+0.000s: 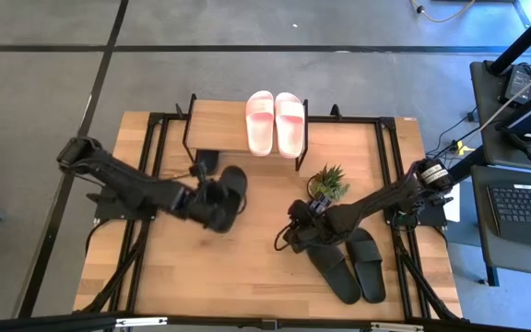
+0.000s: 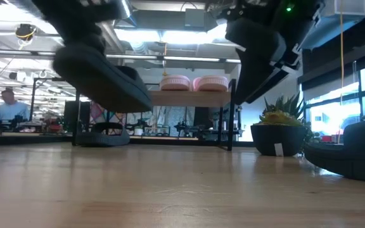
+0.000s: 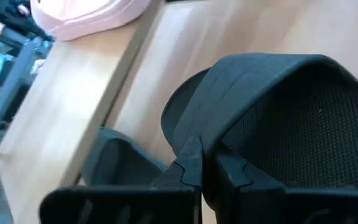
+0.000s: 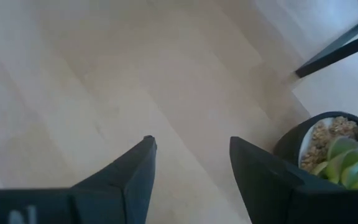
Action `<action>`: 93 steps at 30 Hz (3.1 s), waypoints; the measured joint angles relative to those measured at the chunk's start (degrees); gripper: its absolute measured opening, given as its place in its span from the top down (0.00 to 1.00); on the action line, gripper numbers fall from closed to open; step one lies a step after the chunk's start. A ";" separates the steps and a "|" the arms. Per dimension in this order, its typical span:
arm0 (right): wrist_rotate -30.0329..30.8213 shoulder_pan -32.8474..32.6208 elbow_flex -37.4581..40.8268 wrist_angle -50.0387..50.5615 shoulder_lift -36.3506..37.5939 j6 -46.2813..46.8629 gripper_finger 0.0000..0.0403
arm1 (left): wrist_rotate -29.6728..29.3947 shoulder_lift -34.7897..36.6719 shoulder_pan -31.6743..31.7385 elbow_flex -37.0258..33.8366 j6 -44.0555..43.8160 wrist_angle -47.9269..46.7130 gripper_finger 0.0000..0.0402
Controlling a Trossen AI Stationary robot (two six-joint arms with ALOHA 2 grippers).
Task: Pick and place slides into the shelf
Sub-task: Put the black slide under the shelf
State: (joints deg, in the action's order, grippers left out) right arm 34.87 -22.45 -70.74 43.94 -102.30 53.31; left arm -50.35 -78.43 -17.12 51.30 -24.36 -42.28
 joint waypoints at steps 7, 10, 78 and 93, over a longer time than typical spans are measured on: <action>0.00 1.57 0.00 0.15 0.00 -2.25 0.49 | 5.23 0.04 11.21 -7.88 13.07 17.40 0.99; 0.02 1.67 0.00 0.32 0.00 -2.64 0.49 | 8.26 0.01 14.63 -12.52 15.91 26.52 0.99; -4.87 2.43 -0.02 0.90 0.00 -2.94 0.49 | 58.60 7.59 18.67 -17.48 17.24 32.83 0.61; -5.01 1.94 -0.02 0.76 0.00 -3.03 0.49 | 45.63 -3.48 8.38 -17.43 14.13 32.41 0.61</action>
State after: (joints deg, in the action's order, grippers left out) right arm 29.87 -20.51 -70.76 44.71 -102.30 50.28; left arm -4.72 -81.90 -8.75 33.87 -10.22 -9.87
